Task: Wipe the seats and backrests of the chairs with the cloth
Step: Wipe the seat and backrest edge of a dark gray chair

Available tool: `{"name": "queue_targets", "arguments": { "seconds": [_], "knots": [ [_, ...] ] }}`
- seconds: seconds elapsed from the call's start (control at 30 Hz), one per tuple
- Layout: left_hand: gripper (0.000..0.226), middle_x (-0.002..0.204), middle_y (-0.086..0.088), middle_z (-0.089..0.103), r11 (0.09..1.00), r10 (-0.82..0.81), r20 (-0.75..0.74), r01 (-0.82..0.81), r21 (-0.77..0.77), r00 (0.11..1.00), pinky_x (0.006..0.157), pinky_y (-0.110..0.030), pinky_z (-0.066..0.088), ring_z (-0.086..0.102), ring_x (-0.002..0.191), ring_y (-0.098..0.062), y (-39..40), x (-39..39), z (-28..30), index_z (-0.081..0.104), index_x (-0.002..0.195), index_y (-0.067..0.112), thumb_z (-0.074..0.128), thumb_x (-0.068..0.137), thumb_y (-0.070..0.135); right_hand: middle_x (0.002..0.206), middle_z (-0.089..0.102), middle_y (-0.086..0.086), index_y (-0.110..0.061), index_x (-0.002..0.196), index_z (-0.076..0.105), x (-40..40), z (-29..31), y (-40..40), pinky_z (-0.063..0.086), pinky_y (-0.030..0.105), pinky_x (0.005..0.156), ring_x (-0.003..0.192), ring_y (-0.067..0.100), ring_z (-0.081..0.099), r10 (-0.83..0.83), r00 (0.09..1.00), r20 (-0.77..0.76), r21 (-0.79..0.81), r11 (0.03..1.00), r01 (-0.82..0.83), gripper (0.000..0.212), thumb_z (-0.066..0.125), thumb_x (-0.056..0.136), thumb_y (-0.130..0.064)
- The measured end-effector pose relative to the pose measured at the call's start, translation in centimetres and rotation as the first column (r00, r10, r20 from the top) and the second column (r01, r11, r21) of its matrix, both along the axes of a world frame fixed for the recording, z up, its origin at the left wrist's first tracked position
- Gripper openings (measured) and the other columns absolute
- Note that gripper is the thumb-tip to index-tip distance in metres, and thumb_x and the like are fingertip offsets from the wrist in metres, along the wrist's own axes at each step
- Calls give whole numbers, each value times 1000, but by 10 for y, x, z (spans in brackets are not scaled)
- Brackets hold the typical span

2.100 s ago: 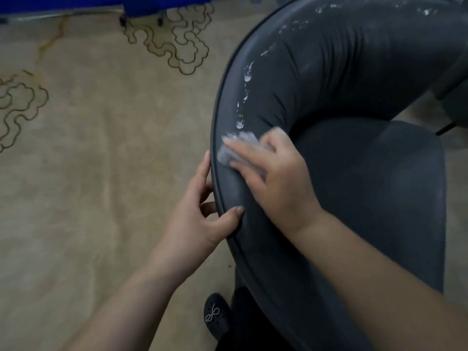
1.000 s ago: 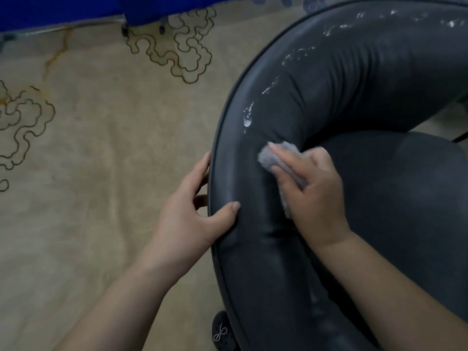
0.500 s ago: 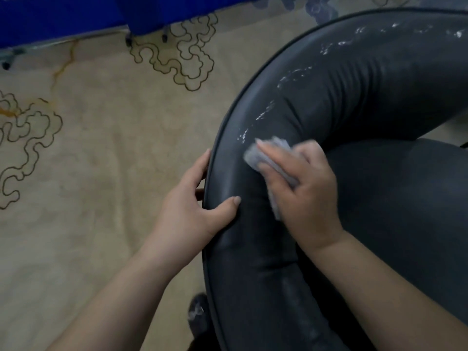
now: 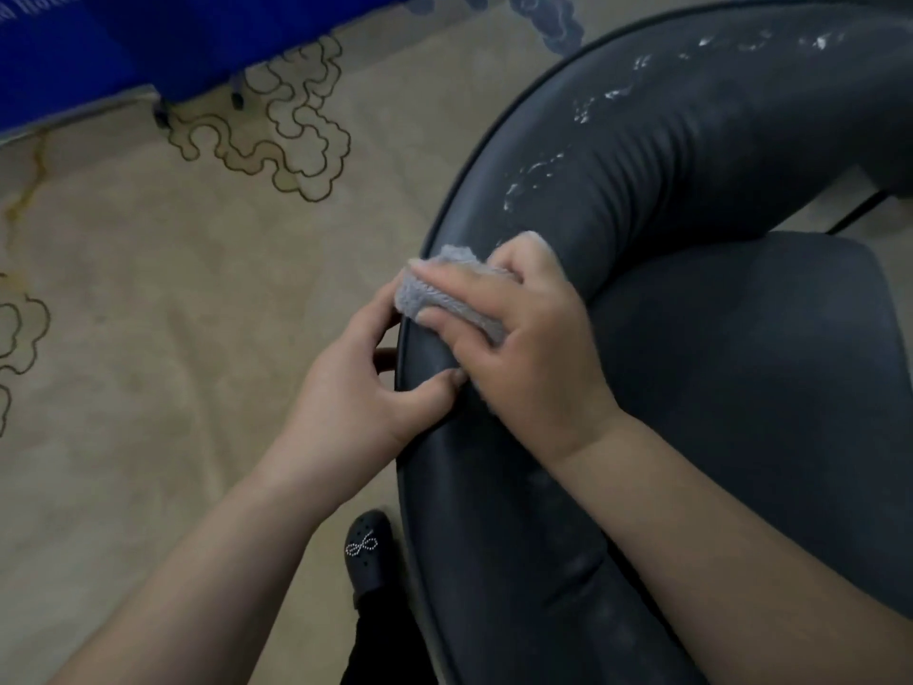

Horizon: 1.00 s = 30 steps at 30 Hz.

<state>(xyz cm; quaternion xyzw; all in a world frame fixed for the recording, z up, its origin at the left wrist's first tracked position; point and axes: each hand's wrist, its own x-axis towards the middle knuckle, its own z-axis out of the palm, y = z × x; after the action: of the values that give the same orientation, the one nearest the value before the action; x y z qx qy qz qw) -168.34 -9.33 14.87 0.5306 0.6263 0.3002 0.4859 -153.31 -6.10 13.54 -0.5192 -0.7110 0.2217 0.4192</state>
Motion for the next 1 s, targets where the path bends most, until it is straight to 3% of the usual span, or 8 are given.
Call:
{"name": "queue_targets", "arguments": {
  "seconds": [0.2, 0.37, 0.5, 0.63, 0.7, 0.8, 0.9, 1.0],
  "knots": [
    [95, 114, 54, 45, 982, -177, 5, 177, -58, 984, 72, -4, 46, 56, 102, 15, 25, -22, -1, 27, 145, 54, 82, 68, 44, 85, 45, 11, -22, 120, 61, 39, -11, -29, 38, 8, 81, 77, 13, 49, -295, 956, 0, -150, 945, 291, 37, 70, 84, -14],
    [101, 131, 35, 50, 940, -333, 49, 335, -58, 942, 87, -26, 54, 62, 105, 3, 40, -29, -1, 20, 148, 53, 82, 70, 42, 88, 45, 5, -24, 119, 66, -3, -1, 12, 39, 8, 83, 79, 3, 48, -307, 951, -18, -67, 950, 306, 34, 69, 84, -25],
    [107, 127, 41, 49, 916, -394, 54, 397, -53, 917, 79, -18, 55, 63, 100, 6, 52, -33, 1, 11, 144, 63, 78, 63, 45, 87, 44, 5, -27, 120, 64, 7, -12, 3, 39, 6, 81, 78, 3, 49, -369, 929, 9, -119, 922, 367, 34, 67, 86, -26],
    [105, 139, 27, 44, 905, -418, 31, 419, -76, 908, 83, -27, 57, 68, 94, -1, 65, -28, 2, 7, 139, 70, 78, 64, 47, 84, 44, -4, -30, 118, 61, 29, -24, -30, 35, 1, 88, 88, -14, 52, -544, 839, -24, -296, 805, 514, 33, 64, 90, -14],
    [105, 137, 28, 46, 907, -415, 38, 417, -57, 909, 84, -33, 57, 69, 93, -4, 70, -24, -1, 8, 141, 68, 80, 69, 40, 87, 47, 0, -26, 119, 62, 24, -17, -16, 35, 3, 88, 86, -8, 53, -561, 828, -26, -247, 806, 538, 32, 64, 90, -15],
    [107, 136, 29, 50, 909, -414, 42, 416, -39, 909, 93, -34, 53, 60, 113, 1, 78, -18, -4, 9, 146, 61, 82, 71, 36, 93, 53, 8, -24, 118, 67, 5, -1, 29, 37, 6, 87, 85, 2, 54, -448, 891, -74, -144, 889, 435, 32, 66, 86, -26],
    [110, 133, 30, 51, 901, -429, 20, 430, -59, 903, 90, -24, 54, 57, 112, 8, 92, -15, -3, 9, 147, 59, 78, 63, 43, 88, 49, 12, -20, 116, 69, 4, -2, 44, 39, 9, 84, 82, 11, 51, -364, 930, -41, -127, 925, 357, 31, 69, 85, -22],
    [111, 133, 32, 51, 892, -449, -12, 447, -73, 894, 83, -14, 52, 58, 104, 12, 106, -14, 1, 7, 145, 61, 79, 61, 49, 88, 49, 17, -18, 120, 65, 29, -14, 18, 41, 13, 83, 81, 15, 53, -442, 896, -32, -214, 879, 426, 35, 70, 85, -13]
  ]
}}
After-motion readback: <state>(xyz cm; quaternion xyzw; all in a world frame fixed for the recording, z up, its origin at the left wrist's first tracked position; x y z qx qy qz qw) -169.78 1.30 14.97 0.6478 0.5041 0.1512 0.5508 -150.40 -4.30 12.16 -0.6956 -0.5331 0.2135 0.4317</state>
